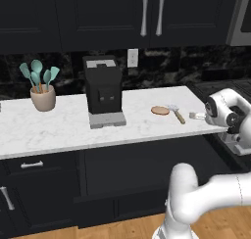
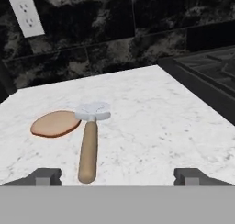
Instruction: Pick the pizza cutter from the drawer and place it on the counter.
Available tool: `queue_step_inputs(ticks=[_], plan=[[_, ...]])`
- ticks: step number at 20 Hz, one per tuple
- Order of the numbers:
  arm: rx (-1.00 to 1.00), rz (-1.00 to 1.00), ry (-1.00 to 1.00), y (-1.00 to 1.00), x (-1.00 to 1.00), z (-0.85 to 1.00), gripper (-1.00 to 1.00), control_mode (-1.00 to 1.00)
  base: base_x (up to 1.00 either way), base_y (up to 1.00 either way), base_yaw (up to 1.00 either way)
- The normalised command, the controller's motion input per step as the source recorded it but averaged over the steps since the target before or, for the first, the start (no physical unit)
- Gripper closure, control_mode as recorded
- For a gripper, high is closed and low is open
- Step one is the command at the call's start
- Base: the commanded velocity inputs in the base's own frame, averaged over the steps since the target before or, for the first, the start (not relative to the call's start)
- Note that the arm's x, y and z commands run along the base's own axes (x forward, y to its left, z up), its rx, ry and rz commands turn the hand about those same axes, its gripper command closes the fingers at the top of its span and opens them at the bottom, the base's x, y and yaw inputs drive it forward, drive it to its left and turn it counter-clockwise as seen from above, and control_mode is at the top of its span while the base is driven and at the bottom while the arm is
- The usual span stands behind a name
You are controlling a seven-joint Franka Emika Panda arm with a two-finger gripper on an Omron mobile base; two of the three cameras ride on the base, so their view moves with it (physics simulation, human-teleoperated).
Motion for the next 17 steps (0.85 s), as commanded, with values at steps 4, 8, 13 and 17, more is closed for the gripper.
queue_step_inputs(ticks=[4, 8, 13, 17], plan=[[0.00, -0.18, 0.01, -0.02, -0.98, 1.00, -1.00, -1.00, 0.00, 0.00, 0.00], [-0.04, -0.14, 0.04, 0.41, -0.79, 1.00, -1.00, -1.00, 0.00, 0.00, 0.00], [-0.08, -0.04, 0.04, 0.93, -0.62, 1.00, -1.00, -1.00, 0.00, 0.00, 0.00], [-0.11, 0.00, 0.06, 0.99, -0.77, 0.84, -1.00, -1.00, 0.00, 0.00, 0.00]])
